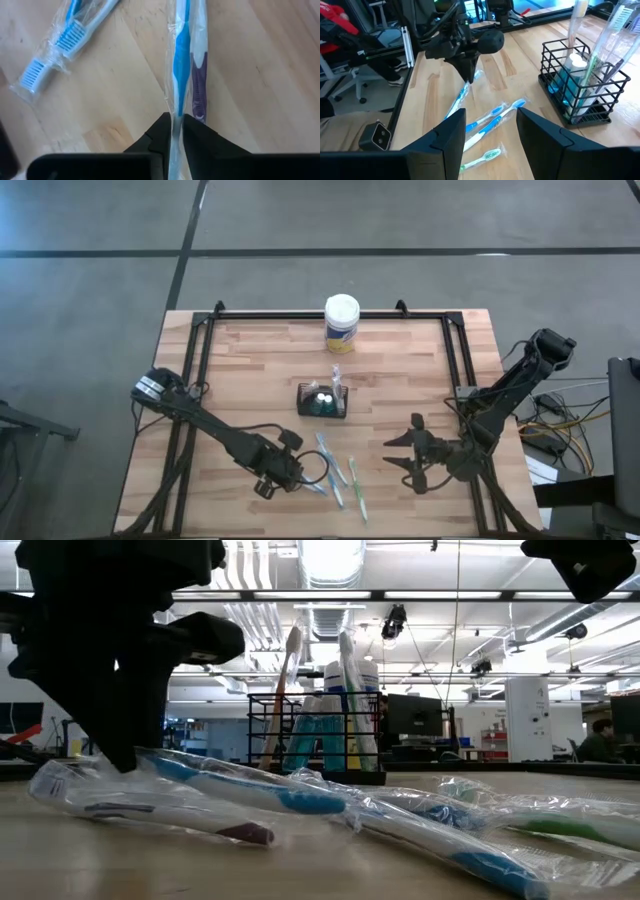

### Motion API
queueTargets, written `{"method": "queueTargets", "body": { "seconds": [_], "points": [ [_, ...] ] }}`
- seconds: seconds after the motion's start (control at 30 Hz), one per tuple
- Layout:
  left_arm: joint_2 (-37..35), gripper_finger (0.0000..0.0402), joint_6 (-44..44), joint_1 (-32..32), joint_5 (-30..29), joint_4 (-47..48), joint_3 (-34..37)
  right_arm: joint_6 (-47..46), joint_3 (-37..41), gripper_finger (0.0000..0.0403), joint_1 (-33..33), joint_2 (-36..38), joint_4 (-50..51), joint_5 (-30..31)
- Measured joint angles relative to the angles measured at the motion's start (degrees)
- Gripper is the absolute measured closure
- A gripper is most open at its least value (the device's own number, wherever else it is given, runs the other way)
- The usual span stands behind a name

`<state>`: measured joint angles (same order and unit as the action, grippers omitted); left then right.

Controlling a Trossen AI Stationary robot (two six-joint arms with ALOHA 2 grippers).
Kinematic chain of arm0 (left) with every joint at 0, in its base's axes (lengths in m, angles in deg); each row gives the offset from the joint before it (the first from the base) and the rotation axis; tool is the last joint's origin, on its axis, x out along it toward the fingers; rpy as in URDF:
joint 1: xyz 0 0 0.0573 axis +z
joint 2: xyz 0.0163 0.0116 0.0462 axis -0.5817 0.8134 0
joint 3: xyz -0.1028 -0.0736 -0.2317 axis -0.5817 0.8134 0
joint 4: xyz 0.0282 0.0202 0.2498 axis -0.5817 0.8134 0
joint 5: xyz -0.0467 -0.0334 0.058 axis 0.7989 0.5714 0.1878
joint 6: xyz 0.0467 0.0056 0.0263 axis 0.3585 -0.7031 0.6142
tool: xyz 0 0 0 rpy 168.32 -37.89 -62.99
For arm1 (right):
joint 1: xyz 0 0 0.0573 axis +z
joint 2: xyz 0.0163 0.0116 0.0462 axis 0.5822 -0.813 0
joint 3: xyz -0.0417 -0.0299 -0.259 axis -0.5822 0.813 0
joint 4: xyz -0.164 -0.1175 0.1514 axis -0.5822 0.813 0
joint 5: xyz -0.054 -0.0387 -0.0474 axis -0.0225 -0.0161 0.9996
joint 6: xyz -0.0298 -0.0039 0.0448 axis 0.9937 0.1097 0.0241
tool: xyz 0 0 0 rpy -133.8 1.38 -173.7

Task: Pick & Place toothbrushing station
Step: Put the left blue toothbrush into the wire organizer

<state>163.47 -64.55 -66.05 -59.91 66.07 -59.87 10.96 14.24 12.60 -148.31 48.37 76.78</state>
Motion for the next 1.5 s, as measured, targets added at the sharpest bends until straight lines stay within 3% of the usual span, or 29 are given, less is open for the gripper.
{"method": "queueTargets", "body": {
  "seconds": [0.2, 0.37, 0.63, 0.87, 1.0, 1.27, 1.5],
  "points": [
    [-0.3, 0.0392, 2.0, 0.0, -2.7, 1.6, -0.1, -0.3, 0.0, 0.0229, -0.2, 0.0, -0.1, -1.4],
    [-2.7, 0.0388, 4.2, -1.0, -7.8, 6.7, -1.2, -0.2, 0.0, 0.0229, -0.2, 0.0, -1.0, -1.5],
    [-7.3, 0.0389, 10.8, -3.8, -18.6, 17.7, -9.0, -0.9, 0.0, 0.0229, -1.3, 0.0, -2.6, -3.6],
    [-7.7, 0.039, 25.1, -9.2, -39.6, 22.1, -17.1, 7.1, 0.0, 0.0229, -9.5, -1.5, -15.3, -16.4],
    [-7.7, 0.0386, 32.2, -11.3, -46.8, 22.0, -19.8, 10.1, -0.1, 0.0229, -15.2, -3.4, -23.9, -23.9],
    [-7.7, 0.0392, 42.5, -11.6, -50.6, 19.9, -19.8, 1.8, -1.1, 0.0224, -28.6, -10.0, -34.9, -48.0],
    [-7.7, 0.0391, 50.5, -10.9, -54.6, 16.0, -19.1, -4.4, -11.3, 0.0181, -36.4, -22.3, -34.6, -66.0]
  ]
}}
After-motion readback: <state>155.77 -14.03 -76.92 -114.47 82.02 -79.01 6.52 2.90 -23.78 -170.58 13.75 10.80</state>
